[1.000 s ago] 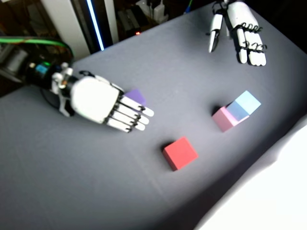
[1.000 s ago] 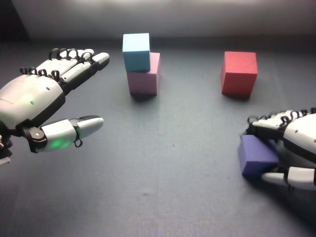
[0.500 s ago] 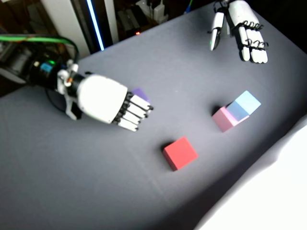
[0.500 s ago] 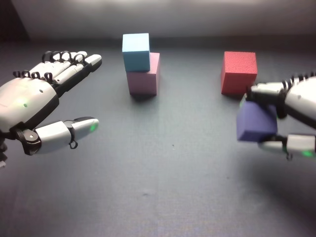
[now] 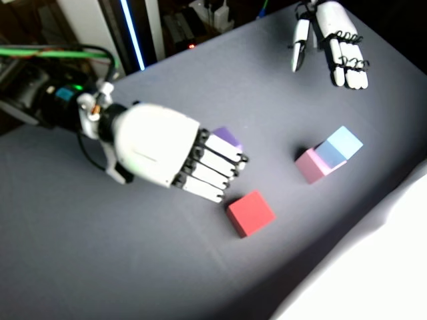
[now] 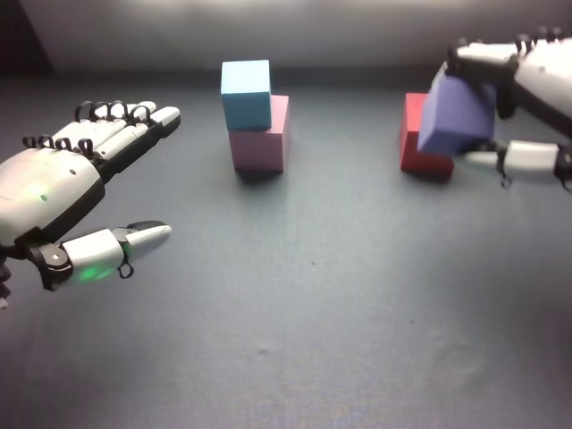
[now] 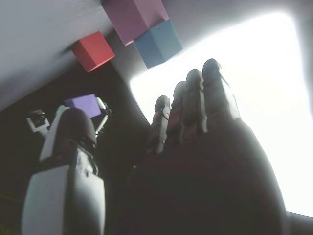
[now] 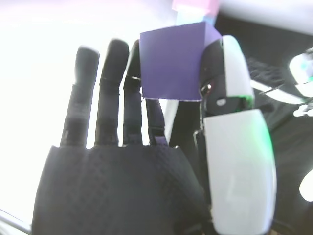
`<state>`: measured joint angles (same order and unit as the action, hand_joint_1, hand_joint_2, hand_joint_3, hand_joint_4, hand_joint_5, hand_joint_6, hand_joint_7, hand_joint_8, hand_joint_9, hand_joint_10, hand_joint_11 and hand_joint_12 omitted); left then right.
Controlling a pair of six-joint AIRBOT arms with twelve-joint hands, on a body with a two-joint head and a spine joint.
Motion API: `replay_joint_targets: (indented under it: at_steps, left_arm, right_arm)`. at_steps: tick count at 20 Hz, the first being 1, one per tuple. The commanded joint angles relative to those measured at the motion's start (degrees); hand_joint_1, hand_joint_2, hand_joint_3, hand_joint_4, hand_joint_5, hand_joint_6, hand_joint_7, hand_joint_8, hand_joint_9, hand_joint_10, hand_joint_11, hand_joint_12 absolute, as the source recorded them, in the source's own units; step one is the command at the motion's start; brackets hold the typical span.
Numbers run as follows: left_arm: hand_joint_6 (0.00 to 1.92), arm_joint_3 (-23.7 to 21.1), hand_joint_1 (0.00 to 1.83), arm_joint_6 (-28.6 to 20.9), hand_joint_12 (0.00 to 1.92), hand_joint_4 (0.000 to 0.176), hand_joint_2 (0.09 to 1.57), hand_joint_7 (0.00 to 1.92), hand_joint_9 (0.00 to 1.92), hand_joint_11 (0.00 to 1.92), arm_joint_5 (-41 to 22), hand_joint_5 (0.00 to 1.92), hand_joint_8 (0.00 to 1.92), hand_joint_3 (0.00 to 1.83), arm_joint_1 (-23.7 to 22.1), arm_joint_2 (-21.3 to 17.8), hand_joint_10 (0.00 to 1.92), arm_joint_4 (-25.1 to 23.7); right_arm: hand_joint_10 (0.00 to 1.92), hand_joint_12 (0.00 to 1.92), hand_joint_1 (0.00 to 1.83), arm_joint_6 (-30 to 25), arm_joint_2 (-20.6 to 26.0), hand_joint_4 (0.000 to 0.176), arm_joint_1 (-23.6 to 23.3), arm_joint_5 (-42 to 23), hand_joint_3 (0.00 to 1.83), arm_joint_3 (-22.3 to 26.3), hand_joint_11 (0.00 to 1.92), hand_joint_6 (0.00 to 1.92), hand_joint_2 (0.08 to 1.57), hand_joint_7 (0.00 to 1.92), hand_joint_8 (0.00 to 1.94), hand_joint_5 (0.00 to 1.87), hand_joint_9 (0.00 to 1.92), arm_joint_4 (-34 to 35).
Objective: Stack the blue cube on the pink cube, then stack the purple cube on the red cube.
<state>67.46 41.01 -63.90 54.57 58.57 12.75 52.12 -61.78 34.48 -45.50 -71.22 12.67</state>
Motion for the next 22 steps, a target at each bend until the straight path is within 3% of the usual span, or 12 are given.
replay_joint_targets:
  at_steps: [1, 3, 5, 7, 8, 9, 10, 11, 15, 16, 20, 22]
  left_arm:
    - [0.00, 0.5, 0.61, -0.4, 0.00, 0.075, 1.30, 0.00, 0.00, 0.00, -6.9, 0.00, 0.00, 0.00, -0.2, 0.2, 0.00, 0.2]
    - [0.00, 0.7, 0.62, -0.7, 0.00, 0.088, 1.30, 0.00, 0.00, 0.00, -6.8, 0.00, 0.00, 0.00, -0.1, 0.5, 0.00, 0.2]
    - [0.00, 1.2, 0.61, -1.2, 0.00, 0.092, 1.30, 0.00, 0.00, 0.00, -6.7, 0.00, 0.00, 0.00, 0.0, 1.0, 0.00, 0.2]
    - [0.00, 1.5, 0.60, -1.6, 0.00, 0.083, 1.30, 0.00, 0.00, 0.00, -6.6, 0.00, 0.00, 0.00, 0.0, 1.4, 0.00, 0.2]
    - [0.00, 1.6, 0.60, -1.8, 0.00, 0.084, 1.30, 0.00, 0.00, 0.00, -6.6, 0.00, 0.00, 0.00, 0.0, 1.6, 0.00, 0.2]
    - [0.00, 1.7, 0.62, -1.8, 0.00, 0.085, 1.30, 0.00, 0.00, 0.00, -6.6, 0.00, 0.00, 0.00, 0.0, 1.7, 0.00, 0.2]
    - [0.00, 1.7, 0.61, -1.8, 0.00, 0.083, 1.30, 0.00, 0.00, 0.00, -6.6, 0.00, 0.00, 0.00, 0.0, 1.7, 0.00, 0.2]
    - [0.00, 1.7, 0.60, -1.8, 0.00, 0.092, 1.30, 0.00, 0.00, 0.00, -6.6, 0.00, 0.00, 0.00, 0.0, 1.8, 0.00, 0.2]
    - [0.00, 1.8, 0.51, -2.0, 0.00, 0.122, 1.29, 0.00, 0.00, 0.00, -6.7, 0.00, 0.00, 0.00, 0.0, 1.9, 0.00, 0.2]
    - [0.00, 1.9, 0.51, -2.1, 0.00, 0.113, 1.29, 0.00, 0.00, 0.00, -6.7, 0.00, 0.00, 0.00, 0.0, 2.0, 0.00, 0.2]
    - [0.00, 2.2, 0.52, -2.5, 0.00, 0.133, 1.30, 0.00, 0.00, 0.00, -7.0, 0.00, 0.00, 0.00, 0.1, 2.3, 0.00, 0.2]
    - [0.00, 2.2, 0.51, -2.5, 0.00, 0.138, 1.29, 0.00, 0.00, 0.00, -7.1, 0.00, 0.00, 0.00, 0.1, 2.3, 0.00, 0.2]
  right_arm:
    - [1.51, 1.91, 1.16, 0.3, -0.3, 0.000, -1.4, -4.8, 0.00, -1.1, 0.58, 1.34, 1.27, 0.77, 1.50, 0.66, 0.67, 0.7]
    - [1.65, 1.92, 1.18, 0.6, -2.2, 0.000, -4.0, -1.9, 0.00, -4.1, 0.69, 1.28, 1.28, 0.74, 1.62, 0.66, 0.70, 1.6]
    - [1.54, 1.92, 1.18, 1.9, -4.2, 0.000, -6.5, 2.3, 0.00, -6.9, 0.69, 1.30, 1.28, 0.77, 1.57, 0.64, 0.75, 2.7]
    - [1.85, 1.92, 1.10, 4.7, -5.3, 0.000, -7.7, 5.1, 0.00, -8.7, 0.99, 1.38, 1.28, 0.84, 1.69, 0.67, 0.99, 5.1]
    - [1.88, 1.92, 1.16, 6.4, -6.1, 0.000, -8.1, 6.3, 0.00, -9.7, 0.96, 1.43, 1.28, 0.72, 1.56, 0.65, 0.95, 7.0]
    - [1.91, 1.92, 1.09, 7.7, -6.9, 0.000, -8.4, 7.8, 0.00, -10.9, 1.12, 1.42, 1.28, 0.89, 1.69, 0.68, 1.06, 9.0]
    - [1.55, 1.92, 1.13, 7.8, -7.2, 0.000, -8.4, 8.5, 0.00, -11.6, 0.25, 1.40, 1.31, 0.54, 1.66, 0.75, 0.32, 9.6]
    - [1.33, 1.92, 1.15, 7.8, -7.5, 0.000, -8.4, 9.4, 0.00, -12.4, 0.07, 1.43, 1.31, 0.52, 1.58, 0.76, 0.28, 10.6]
    - [1.46, 1.92, 1.16, 8.4, -8.6, 0.000, -8.4, 11.2, 0.00, -14.2, 0.45, 1.30, 1.27, 0.74, 1.53, 0.69, 0.61, 12.8]
    - [1.46, 1.92, 1.14, 8.4, -8.8, 0.000, -8.4, 11.6, 0.00, -14.5, 0.42, 1.32, 1.27, 0.73, 1.52, 0.69, 0.59, 12.9]
    - [1.47, 1.92, 1.13, 8.4, -9.9, 0.000, -8.4, 13.0, 0.00, -15.8, 0.38, 1.34, 1.28, 0.68, 1.57, 0.69, 0.52, 13.4]
    - [1.24, 1.77, 1.12, 8.4, -10.2, 0.000, -8.4, 13.6, 0.00, -16.2, 0.25, 1.44, 1.30, 0.60, 1.52, 0.72, 0.46, 13.6]
